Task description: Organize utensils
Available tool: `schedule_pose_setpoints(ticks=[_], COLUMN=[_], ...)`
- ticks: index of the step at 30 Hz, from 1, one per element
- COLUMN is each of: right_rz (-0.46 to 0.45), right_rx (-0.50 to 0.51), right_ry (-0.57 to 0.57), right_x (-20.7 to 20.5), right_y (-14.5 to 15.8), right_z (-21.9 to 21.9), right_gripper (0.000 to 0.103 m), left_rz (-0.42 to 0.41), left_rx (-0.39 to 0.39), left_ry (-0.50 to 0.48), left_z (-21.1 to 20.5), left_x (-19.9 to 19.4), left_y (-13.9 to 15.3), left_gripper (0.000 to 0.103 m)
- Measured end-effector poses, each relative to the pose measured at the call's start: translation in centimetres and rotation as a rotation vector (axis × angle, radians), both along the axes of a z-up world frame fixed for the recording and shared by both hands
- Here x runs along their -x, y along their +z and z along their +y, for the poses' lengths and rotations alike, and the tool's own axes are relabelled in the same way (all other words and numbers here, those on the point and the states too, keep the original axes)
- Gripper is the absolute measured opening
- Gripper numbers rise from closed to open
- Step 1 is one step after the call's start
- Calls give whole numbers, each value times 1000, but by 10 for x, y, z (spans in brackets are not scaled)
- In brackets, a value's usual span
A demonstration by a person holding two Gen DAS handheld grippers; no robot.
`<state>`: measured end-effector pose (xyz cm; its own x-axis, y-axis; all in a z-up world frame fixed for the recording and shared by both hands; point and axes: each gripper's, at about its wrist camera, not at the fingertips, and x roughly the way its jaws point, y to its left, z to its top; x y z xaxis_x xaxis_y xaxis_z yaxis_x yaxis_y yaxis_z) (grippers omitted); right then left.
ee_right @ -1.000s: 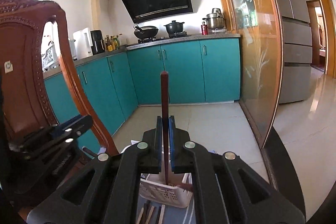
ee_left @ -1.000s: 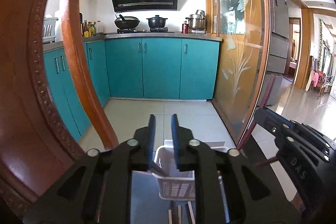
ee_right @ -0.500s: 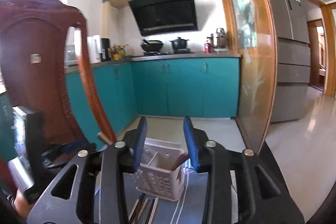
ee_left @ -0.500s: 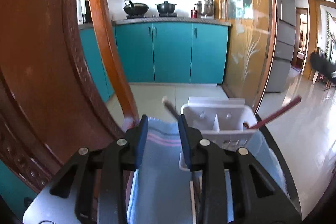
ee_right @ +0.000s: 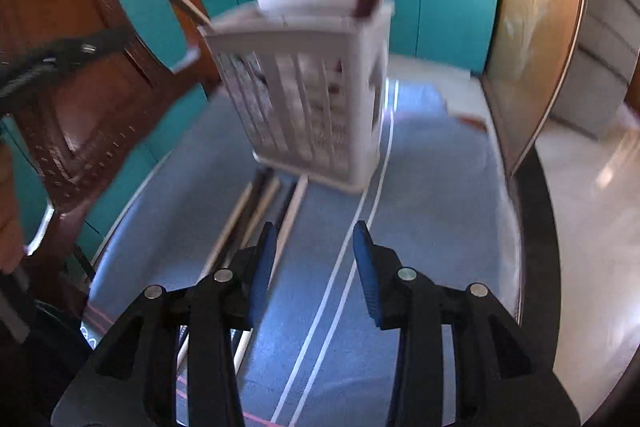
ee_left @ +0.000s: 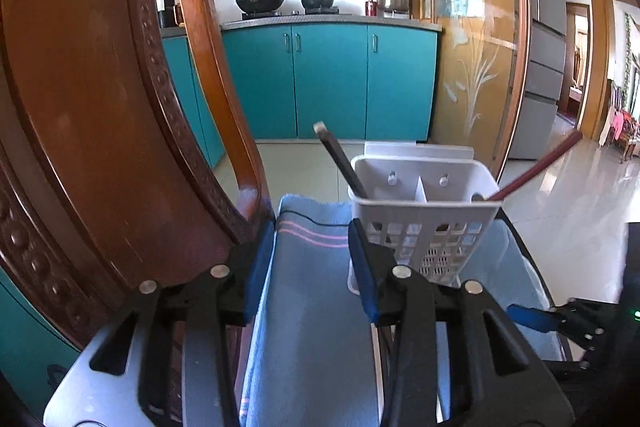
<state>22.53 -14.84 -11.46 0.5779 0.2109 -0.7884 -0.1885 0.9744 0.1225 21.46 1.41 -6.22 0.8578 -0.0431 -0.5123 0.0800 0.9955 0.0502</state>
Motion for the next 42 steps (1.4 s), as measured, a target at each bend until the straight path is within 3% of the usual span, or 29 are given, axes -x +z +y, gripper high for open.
schedule_pose_setpoints(ticks=[10,18,19,22,30,33,36,42], right_rz=[172,156,148,168,267,291,264,224], right_rx=[25,66,82,33,-74,-94,-44,-49], right_ry=[-22,22,29,36,-63,-127,-189,-217], right_x=[-23,-20,-19,-13,-13,-10,-9,-12], right_y=[-54,-62,-63,-63,-60,-59,-56,-43], right_z=[26,53,56,58,10,-13,-28,-48], right_gripper=[40,40,38,15,12,12,12,17], left_rz=[24,78,87,104,147,191,277,431], left_rx=[-21,14,20,24,0,14,52,68], left_ry=[21,42,41,39,39,36,11,-40], left_z=[7,16,18,18,14,14,10,-8], left_x=[2,-5,-6,-7,-14,-18,-28,-42], left_y=[-10,-15,-17,-21,-31,-37,-51,-84], left_gripper=[42,43,43,43,46,46,47,47])
